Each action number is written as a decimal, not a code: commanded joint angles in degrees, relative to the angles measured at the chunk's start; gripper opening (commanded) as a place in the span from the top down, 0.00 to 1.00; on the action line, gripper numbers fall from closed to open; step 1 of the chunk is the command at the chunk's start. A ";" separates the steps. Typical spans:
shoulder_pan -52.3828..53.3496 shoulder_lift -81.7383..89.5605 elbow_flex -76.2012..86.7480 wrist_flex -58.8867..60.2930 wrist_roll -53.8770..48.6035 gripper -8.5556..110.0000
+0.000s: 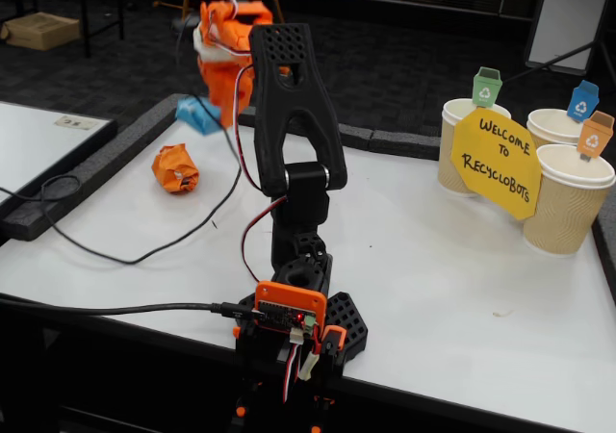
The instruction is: Sort rubbish by color.
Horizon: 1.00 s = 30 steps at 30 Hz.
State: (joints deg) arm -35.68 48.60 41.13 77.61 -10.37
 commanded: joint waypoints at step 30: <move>12.22 89.12 66.01 -9.67 -1.23 0.93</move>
State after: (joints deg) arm -24.96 110.57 105.03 69.52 -10.37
